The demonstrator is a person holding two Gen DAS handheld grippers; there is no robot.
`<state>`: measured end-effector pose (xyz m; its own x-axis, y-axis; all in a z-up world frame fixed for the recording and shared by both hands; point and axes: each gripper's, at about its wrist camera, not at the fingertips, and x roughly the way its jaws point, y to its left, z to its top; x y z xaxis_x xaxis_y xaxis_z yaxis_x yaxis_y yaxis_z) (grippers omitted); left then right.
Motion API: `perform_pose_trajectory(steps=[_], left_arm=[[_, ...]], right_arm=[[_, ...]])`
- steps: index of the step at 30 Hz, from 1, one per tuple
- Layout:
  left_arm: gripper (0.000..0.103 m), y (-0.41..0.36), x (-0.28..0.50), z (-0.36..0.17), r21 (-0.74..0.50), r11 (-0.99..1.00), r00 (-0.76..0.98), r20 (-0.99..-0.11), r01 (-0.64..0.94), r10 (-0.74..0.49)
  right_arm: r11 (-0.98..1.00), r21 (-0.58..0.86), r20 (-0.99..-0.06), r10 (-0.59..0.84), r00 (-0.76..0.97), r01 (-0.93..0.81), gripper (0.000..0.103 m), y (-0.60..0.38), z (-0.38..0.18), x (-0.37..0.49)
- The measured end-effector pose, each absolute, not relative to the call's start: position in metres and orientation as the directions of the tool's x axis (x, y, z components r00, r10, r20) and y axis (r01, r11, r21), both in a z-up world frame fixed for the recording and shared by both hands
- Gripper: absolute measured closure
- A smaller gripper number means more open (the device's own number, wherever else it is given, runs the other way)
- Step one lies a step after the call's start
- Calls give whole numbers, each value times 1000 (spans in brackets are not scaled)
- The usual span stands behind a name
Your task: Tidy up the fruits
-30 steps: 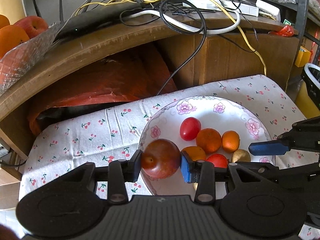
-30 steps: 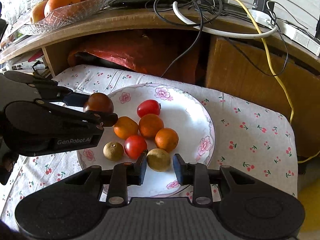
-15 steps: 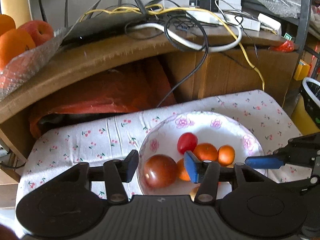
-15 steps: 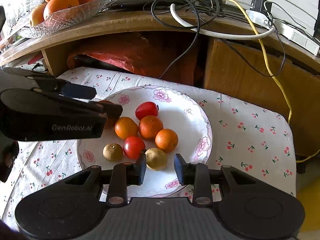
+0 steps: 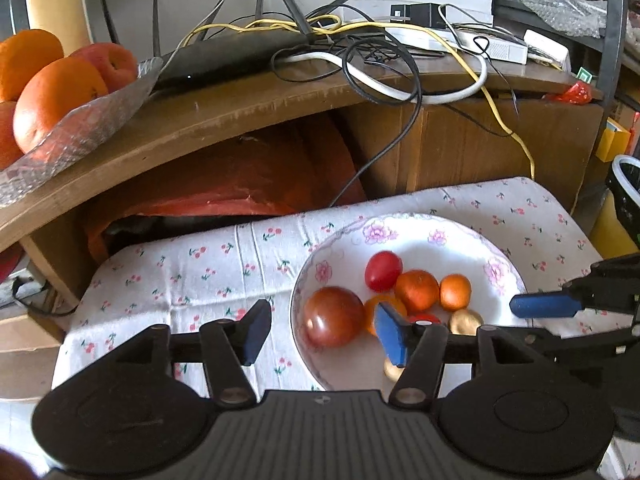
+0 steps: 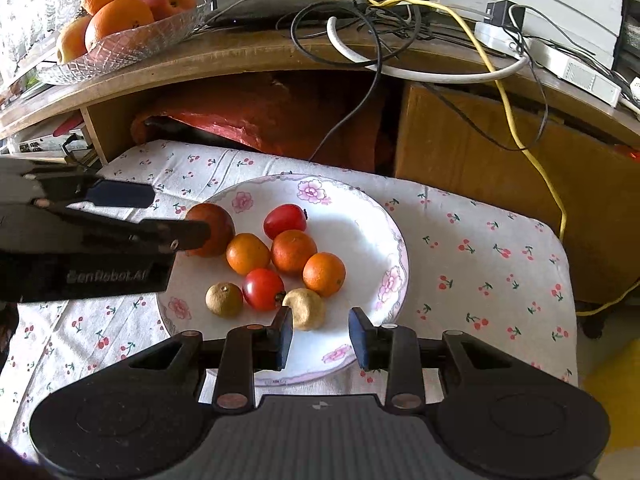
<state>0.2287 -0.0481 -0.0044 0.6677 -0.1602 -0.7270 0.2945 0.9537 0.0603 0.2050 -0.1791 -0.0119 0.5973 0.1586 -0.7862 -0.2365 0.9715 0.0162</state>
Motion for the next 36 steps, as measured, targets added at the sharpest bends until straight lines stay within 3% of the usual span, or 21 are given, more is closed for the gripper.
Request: perform_pose_trajectory(steps=[16, 36], left_arm=[[14, -40, 167, 3, 98, 967, 682, -726, 235, -92], [0, -24, 119, 7, 38, 990, 695, -716, 134, -67]], right_arm=[[985, 61, -773, 150, 616, -164, 70, -187, 9, 160], [987, 89, -763, 152, 628, -130, 70, -184, 23, 114]])
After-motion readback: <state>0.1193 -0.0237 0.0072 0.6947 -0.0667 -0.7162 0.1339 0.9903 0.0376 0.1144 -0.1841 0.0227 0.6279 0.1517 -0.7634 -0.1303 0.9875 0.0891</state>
